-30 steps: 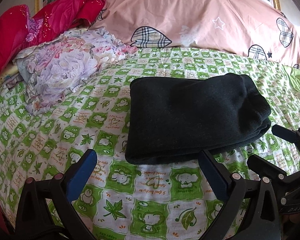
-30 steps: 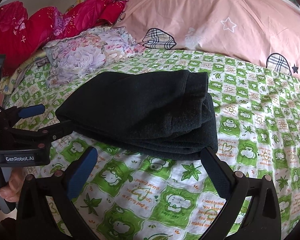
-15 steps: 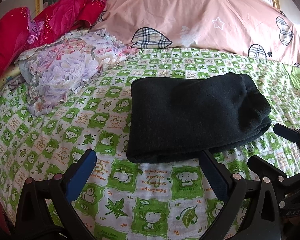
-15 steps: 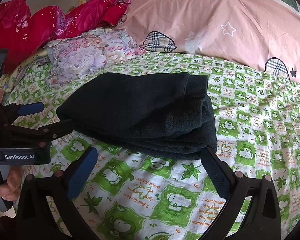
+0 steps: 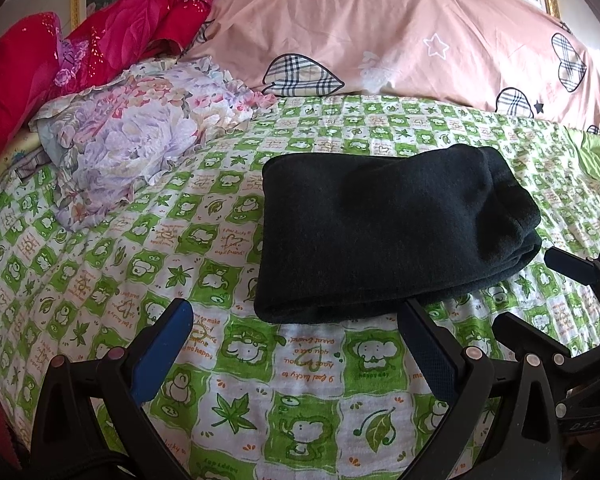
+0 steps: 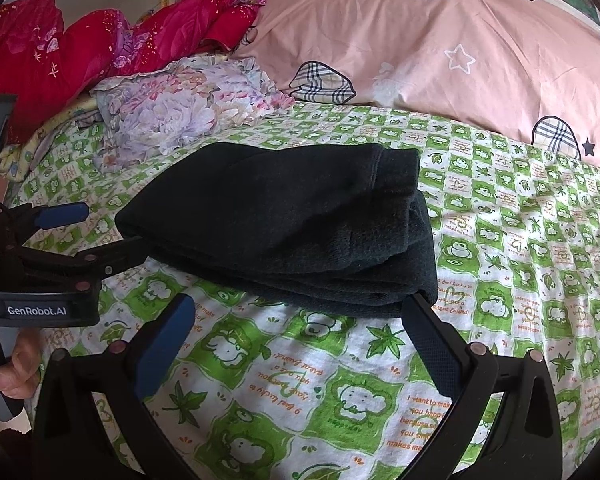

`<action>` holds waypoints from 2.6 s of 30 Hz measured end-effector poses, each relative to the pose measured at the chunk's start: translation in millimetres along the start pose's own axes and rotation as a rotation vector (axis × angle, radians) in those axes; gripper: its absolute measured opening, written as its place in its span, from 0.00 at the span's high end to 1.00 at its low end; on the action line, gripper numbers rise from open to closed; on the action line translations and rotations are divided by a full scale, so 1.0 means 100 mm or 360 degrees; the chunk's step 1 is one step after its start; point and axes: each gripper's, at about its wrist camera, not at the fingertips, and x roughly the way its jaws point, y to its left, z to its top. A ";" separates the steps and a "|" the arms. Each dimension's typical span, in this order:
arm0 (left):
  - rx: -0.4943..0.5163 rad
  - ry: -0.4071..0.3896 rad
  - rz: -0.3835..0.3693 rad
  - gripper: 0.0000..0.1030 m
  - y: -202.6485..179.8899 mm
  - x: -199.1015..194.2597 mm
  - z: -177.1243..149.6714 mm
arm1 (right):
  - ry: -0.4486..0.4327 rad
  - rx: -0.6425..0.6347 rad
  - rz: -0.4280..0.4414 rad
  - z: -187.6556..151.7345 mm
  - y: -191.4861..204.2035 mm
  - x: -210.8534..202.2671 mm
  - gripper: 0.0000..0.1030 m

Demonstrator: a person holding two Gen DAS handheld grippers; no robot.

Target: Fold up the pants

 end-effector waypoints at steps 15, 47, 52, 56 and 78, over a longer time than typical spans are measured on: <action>0.0019 0.0004 0.0006 0.01 0.00 -0.02 0.03 | 0.0015 -0.0048 0.0045 0.12 0.11 -0.04 0.00; 0.0021 -0.0011 0.0012 0.01 0.01 -0.09 0.10 | 0.0018 -0.0029 0.0052 0.27 0.04 -0.07 0.00; 0.0030 -0.0009 0.0016 0.01 0.01 -0.09 0.14 | 0.0020 -0.0038 0.0057 0.32 0.01 -0.08 0.00; 0.0035 -0.0002 0.0015 0.01 0.00 -0.08 0.16 | 0.0024 -0.0037 0.0058 0.33 0.01 -0.08 0.00; 0.0022 0.0014 0.0002 0.01 0.01 -0.07 0.22 | 0.0043 -0.0036 0.0058 0.37 -0.07 -0.08 0.00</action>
